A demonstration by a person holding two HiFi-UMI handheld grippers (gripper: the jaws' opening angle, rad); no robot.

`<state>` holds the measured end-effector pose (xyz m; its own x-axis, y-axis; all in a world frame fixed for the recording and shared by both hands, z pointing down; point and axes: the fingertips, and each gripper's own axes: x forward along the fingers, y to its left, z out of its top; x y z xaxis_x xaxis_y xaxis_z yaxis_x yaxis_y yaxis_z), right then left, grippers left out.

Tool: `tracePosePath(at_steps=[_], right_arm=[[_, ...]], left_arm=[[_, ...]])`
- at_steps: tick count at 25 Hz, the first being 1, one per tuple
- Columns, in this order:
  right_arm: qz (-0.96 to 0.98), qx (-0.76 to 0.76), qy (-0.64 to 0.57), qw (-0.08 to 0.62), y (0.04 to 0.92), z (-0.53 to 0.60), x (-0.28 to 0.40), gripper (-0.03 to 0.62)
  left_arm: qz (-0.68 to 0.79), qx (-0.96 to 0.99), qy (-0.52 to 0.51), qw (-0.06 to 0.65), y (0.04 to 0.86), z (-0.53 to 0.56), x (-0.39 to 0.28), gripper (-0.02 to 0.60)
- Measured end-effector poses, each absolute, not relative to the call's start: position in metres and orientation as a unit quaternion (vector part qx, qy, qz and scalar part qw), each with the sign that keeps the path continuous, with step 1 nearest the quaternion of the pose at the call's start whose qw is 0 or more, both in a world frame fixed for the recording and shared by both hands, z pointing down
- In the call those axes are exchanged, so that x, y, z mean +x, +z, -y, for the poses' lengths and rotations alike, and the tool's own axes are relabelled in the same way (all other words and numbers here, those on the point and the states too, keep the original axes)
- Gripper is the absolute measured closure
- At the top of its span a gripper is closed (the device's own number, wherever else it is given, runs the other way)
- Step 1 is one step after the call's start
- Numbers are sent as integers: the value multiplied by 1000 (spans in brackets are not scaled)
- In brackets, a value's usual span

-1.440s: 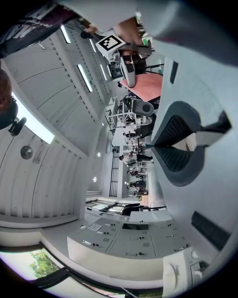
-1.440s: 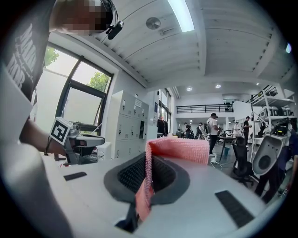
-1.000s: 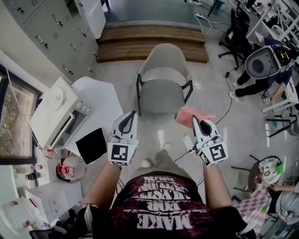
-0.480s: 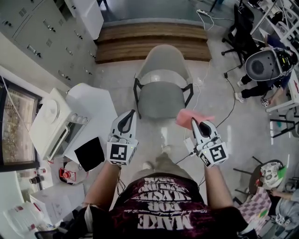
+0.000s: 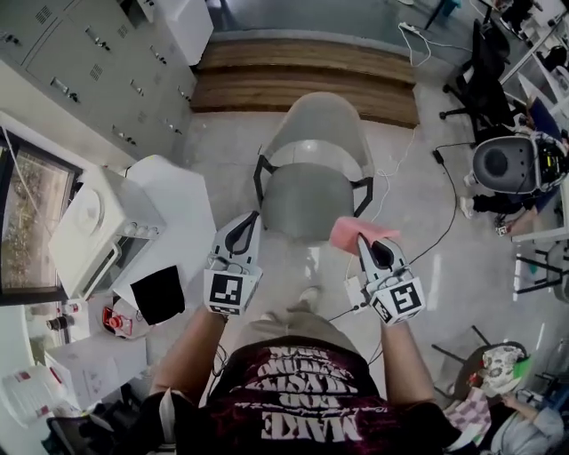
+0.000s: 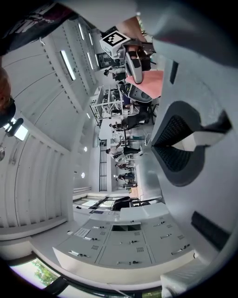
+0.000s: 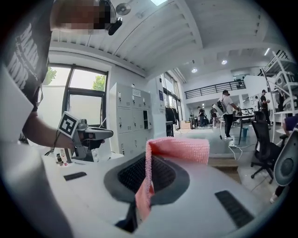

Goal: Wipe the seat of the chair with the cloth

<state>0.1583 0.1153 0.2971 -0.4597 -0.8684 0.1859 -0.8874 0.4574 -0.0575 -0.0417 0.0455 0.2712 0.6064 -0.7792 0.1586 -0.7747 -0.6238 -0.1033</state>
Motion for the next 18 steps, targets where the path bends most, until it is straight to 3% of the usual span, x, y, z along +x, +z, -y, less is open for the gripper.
tracePosePath(at_steps=[18], right_arm=[[893, 395, 151, 153, 487, 26, 83, 585]], left_arm=[[-458, -882, -115, 0, 365, 50, -45, 577]])
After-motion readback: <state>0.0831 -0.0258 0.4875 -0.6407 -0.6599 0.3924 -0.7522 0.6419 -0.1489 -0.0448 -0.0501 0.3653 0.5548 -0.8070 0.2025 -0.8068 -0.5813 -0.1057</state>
